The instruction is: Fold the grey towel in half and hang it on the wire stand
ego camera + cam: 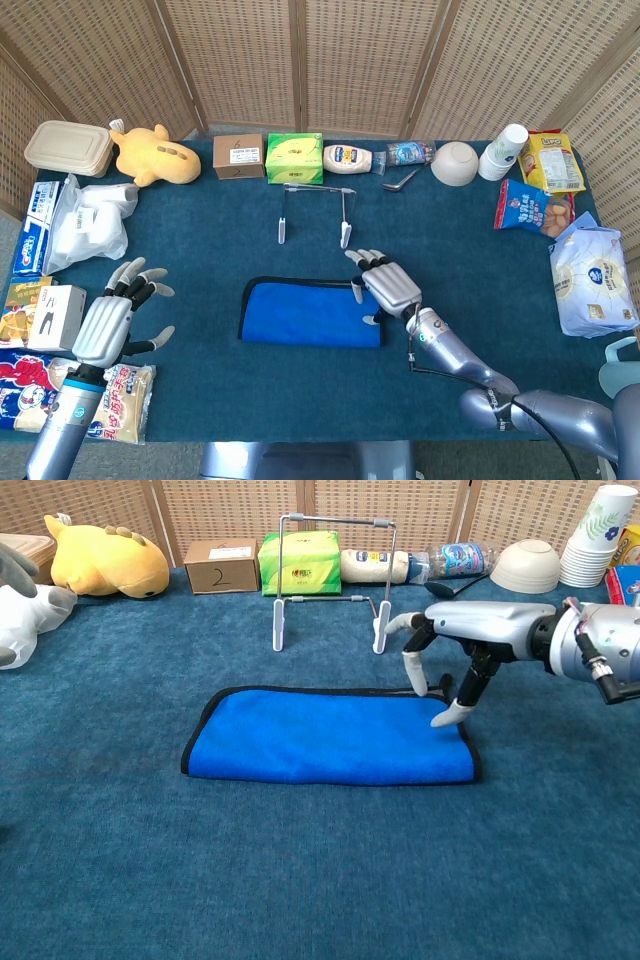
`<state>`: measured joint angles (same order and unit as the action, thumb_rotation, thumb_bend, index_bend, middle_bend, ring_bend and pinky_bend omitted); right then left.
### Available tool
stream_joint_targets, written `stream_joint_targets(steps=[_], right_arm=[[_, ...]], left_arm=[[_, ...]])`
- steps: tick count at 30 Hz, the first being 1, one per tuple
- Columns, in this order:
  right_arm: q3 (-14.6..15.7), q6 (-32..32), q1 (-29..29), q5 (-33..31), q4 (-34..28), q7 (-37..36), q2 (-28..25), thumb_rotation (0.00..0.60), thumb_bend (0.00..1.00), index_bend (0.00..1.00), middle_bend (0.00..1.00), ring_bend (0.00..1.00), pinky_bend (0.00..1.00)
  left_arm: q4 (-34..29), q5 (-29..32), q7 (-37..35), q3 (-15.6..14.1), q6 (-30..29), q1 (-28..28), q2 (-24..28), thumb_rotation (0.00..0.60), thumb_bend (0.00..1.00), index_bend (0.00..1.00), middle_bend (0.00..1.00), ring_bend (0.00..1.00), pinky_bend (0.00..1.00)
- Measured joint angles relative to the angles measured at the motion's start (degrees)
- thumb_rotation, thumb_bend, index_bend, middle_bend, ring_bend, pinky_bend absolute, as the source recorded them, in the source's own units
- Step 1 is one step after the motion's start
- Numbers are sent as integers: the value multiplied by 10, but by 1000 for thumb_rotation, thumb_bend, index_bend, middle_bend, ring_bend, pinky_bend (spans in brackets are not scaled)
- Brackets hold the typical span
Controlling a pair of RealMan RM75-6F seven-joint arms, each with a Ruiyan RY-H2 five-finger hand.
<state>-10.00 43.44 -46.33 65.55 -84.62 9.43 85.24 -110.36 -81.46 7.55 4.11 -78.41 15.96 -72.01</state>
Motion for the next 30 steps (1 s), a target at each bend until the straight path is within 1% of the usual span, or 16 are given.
stream_joint_targets(steps=[7,13,19,30], right_arm=[[2,-19,-12,-18,0,5,-5,600,138,550,60,0,0],[6,-24,-17,-32,16,11,0,600,136,500,59,0,0],[9,-1,-14,-37,41,18,19,600,140,438,59,0,0],[14,24,-9,-35,69,37,41,600,141,359,60,0,0]], left_arm=[[-3,-4,2,0,-1,0,-1,600,333,352,221,27,46],[-8,-7,4,-1,-4,-3,0,600,333,351,216,24,46],[-10,-10,4,-1,-5,-5,1,600,334,351,216,24,46],[-12,-14,2,-3,-5,-8,2,600,333,351,215,23,46]])
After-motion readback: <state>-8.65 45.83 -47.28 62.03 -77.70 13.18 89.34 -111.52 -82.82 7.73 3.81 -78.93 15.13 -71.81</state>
